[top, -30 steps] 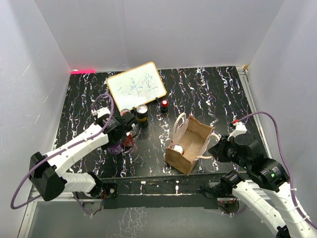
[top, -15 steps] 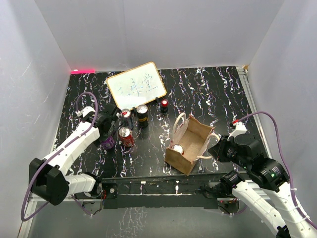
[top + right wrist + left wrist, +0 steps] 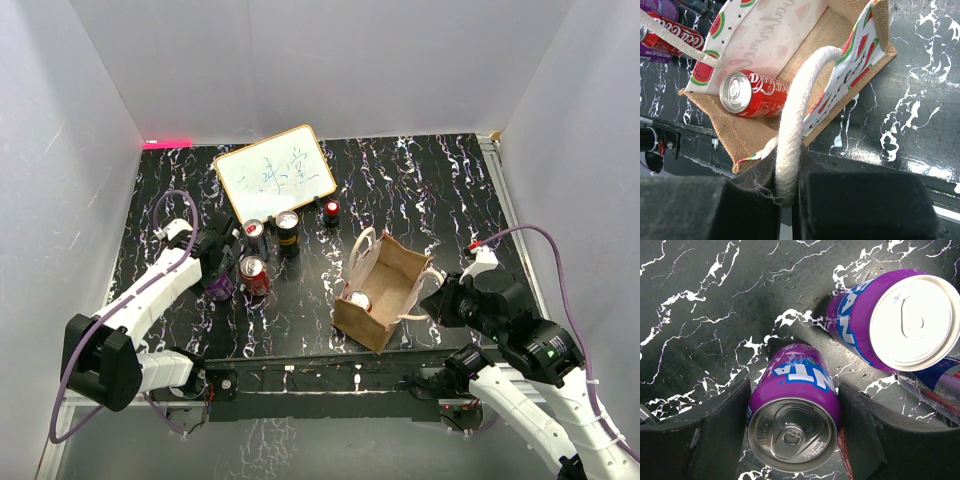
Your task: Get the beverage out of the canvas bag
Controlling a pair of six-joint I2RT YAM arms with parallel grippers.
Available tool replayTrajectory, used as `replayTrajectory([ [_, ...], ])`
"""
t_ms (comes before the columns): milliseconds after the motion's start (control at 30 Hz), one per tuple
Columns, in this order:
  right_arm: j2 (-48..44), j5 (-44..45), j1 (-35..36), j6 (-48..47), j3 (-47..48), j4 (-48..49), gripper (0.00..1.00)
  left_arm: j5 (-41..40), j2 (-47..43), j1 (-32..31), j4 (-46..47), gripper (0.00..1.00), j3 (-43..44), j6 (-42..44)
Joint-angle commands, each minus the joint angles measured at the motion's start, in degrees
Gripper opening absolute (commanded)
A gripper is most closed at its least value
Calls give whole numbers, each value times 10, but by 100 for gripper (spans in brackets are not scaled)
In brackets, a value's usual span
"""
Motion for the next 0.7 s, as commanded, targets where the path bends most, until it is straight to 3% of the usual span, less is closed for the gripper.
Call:
replayTrajectory([
  [0,-6,3,4,-1,2,32,8,-15,-8,4,17,0,-2,-1],
  [33,-6,3,4,-2,2,32,8,-16,-6,4,16,0,-3,-4],
  [100,-8,2,3,-2,1,32,8,-18,-2,5,10,12,-4,-9],
  [300,-14,0,4,-2,0,32,8,-13,6,5,-16,70,9,-11],
  [367,-15,0,4,-1,-1,32,9,-9,5,5,-28,84,17,-11],
  [467,-16,1,4,0,-2,32,8,-6,-1,4,-58,97,36,-15],
  [667,-16,1,4,0,-3,33,9,36,-46,4,-123,97,117,-7],
])
